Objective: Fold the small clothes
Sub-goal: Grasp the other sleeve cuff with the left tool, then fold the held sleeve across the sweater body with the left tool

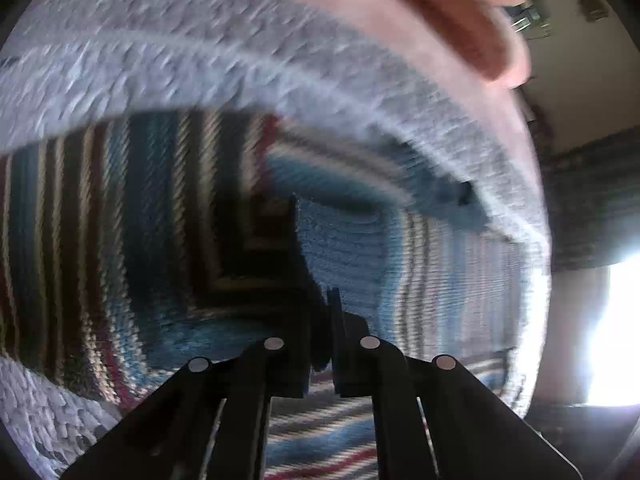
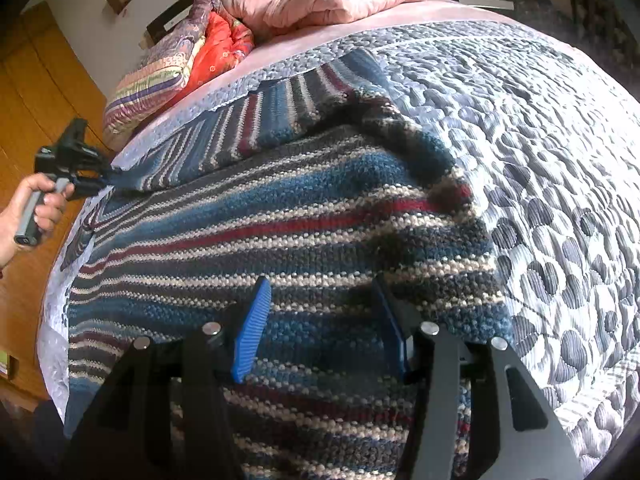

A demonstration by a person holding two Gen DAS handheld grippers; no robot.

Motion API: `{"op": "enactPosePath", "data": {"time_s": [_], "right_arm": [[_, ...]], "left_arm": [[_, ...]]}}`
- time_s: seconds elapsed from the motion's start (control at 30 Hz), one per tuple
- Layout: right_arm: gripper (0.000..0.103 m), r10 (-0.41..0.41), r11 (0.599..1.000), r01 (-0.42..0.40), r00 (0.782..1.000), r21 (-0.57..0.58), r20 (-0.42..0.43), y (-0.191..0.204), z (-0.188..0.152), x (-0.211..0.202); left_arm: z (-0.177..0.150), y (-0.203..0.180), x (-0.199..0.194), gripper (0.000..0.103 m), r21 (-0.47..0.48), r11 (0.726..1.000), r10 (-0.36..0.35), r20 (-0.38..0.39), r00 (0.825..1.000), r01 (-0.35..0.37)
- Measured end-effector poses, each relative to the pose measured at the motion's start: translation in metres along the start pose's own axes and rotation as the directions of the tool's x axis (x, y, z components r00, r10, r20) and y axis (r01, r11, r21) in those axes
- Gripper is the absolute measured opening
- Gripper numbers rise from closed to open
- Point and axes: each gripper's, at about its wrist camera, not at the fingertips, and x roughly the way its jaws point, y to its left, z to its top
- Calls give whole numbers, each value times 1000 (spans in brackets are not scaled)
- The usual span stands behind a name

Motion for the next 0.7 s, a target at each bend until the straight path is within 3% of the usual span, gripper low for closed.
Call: {"op": "enactPosePath", "data": {"time_s": [0.07,0.1,0.2,0.27,0.3,0.4,0.43,0.57,0.6,0.7], "right_arm": [[53,4,1000,-4,1000,-6,-1,2,1,-3],[53,7,1000,-7,1000,-7,0,3,1,-5],[54,17,1000,-17,1000,-5,11,7,1,-12],[54,23,1000,-23,1000,-9,10,12,1,-15],[54,26,1000,-26,1000,-10,8,15,1,-16],[54,31,999,-31,1000,-8,3,22,1,-22],[55,31,999,-31,1000,-9,3,24,2,-25],[56,31,999,-31,1000,-35,-2,35,6,-36],[57,32,999,-32,999,-43,-2,38,7,-38],[58,39,997,-39,999,-67,5,51,12,-42]], "left_arm": [[-4,0,-11,15,-20,991,135,57,989,-134],[-6,-1,-17,18,-27,990,138,86,987,-136],[-18,-16,-40,31,-7,1000,7,191,982,-6],[-24,-30,-28,34,33,990,-141,136,981,137],[-24,-32,-15,34,34,986,-164,98,982,162],[-27,-27,25,32,21,997,-79,17,997,78],[-28,-22,30,25,9,997,-70,15,997,70],[-26,-2,19,22,-14,996,-93,48,995,93],[-25,9,9,24,-23,996,-89,63,994,91],[-26,46,-32,50,-61,993,-91,151,984,101]]}}
